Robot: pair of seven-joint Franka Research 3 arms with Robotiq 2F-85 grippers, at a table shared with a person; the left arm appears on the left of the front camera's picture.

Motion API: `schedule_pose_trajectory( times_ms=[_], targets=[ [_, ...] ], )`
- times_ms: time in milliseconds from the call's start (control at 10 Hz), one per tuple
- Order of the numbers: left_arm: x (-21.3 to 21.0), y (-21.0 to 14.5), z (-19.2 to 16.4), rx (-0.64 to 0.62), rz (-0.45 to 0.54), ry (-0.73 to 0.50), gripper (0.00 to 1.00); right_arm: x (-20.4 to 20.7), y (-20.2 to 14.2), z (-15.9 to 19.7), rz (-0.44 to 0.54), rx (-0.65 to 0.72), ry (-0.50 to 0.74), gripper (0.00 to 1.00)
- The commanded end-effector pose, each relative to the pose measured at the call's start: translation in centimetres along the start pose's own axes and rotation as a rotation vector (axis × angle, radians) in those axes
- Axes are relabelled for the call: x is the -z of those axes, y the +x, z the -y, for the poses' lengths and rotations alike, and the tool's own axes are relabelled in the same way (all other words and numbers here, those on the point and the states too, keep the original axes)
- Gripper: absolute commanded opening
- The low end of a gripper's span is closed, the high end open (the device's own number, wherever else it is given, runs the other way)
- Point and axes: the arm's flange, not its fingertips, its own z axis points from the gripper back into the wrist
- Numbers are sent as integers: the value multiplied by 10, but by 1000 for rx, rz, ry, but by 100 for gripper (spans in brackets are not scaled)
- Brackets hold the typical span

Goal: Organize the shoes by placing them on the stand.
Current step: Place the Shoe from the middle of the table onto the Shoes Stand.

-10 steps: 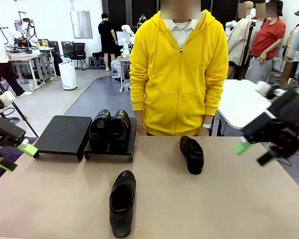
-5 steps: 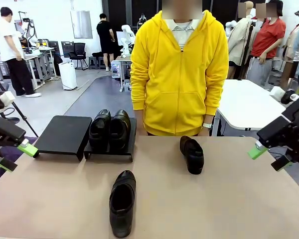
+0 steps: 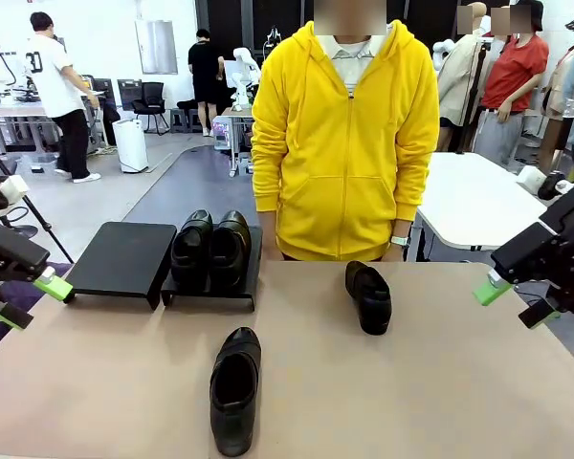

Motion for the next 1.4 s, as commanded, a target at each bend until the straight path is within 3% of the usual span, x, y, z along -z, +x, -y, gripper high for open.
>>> schedule_pose_trajectory(
  times_ms=[0, 400, 500, 700, 800, 900, 1300],
  targets=[
    [-2, 1, 1, -6, 3, -17, 100, -2, 0, 0, -4, -17, 12, 100],
    [0, 0, 0, 0, 0, 0, 100, -2, 0, 0, -4, -17, 12, 100],
    [8, 4, 34, -51, -34, 20, 100, -2, 0, 0, -4, -17, 12, 100],
    [88, 34, 113, -144, -94, 203, 100, -2, 0, 0, -4, -17, 12, 100],
    [138, 50, 148, -156, -86, 233, 100, -2, 0, 0, -4, -17, 12, 100],
    [181, 60, 169, -188, -137, 305, 100, -2, 0, 0, -4, -17, 12, 100],
    [295, 61, 181, -203, -170, 528, 100, -2, 0, 0, -4, -17, 12, 100]
  ],
)
